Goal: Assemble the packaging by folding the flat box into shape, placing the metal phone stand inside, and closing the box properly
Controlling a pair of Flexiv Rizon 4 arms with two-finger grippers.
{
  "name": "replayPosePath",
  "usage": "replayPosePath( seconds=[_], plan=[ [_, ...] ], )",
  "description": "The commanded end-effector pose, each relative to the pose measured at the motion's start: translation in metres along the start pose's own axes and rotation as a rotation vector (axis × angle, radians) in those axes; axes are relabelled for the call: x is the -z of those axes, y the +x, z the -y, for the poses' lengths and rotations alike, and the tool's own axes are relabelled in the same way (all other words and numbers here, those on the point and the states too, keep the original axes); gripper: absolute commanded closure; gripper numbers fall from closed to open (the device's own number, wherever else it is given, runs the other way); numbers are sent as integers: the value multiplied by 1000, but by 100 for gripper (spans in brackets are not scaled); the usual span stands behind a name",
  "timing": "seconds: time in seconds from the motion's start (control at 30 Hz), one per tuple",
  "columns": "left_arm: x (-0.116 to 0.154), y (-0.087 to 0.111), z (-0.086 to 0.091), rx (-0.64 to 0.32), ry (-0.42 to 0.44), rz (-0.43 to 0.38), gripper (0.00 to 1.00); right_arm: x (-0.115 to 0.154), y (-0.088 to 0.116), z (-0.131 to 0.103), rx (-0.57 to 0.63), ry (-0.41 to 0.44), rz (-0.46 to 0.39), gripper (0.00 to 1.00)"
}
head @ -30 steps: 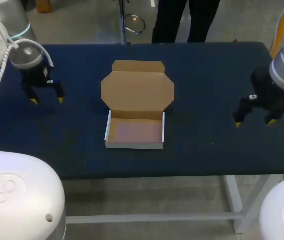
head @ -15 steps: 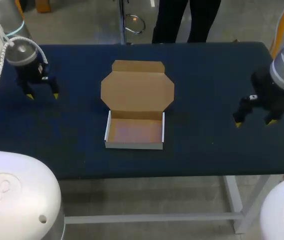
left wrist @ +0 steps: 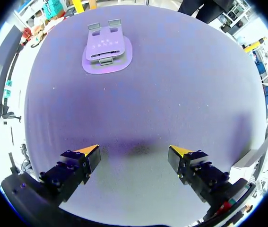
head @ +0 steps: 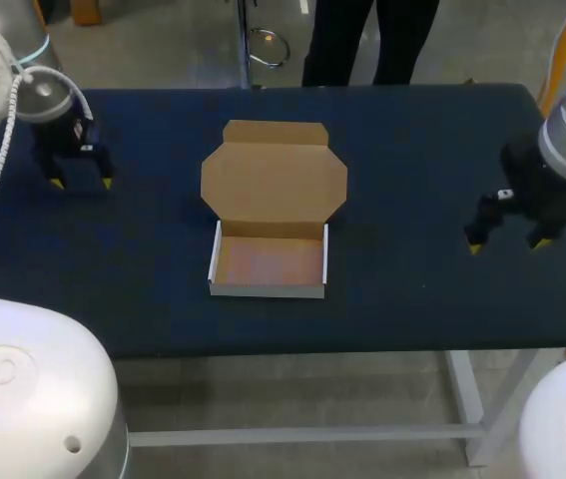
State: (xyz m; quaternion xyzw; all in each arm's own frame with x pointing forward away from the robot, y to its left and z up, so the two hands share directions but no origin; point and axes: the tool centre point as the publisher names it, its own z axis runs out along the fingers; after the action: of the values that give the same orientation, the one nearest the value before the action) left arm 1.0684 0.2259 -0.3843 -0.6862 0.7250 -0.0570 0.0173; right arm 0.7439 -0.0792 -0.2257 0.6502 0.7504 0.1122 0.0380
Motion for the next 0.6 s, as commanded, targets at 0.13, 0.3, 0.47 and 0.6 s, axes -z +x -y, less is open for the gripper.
replayPosePath(
  seconds=[0.13,0.3,0.47,0.6],
  plan=[
    [-8,-9,20,1,-35,5,0,-1,3,8,1,-37,8,0],
    [-11,-11,30,-5,-36,10,0,-1,3,8,1,-37,8,0],
    [-13,-13,40,-4,-38,13,0,-1,3,8,1,-37,8,0],
    [-13,-17,47,1,-37,15,0,-1,3,8,1,-37,8,0]
  ],
)
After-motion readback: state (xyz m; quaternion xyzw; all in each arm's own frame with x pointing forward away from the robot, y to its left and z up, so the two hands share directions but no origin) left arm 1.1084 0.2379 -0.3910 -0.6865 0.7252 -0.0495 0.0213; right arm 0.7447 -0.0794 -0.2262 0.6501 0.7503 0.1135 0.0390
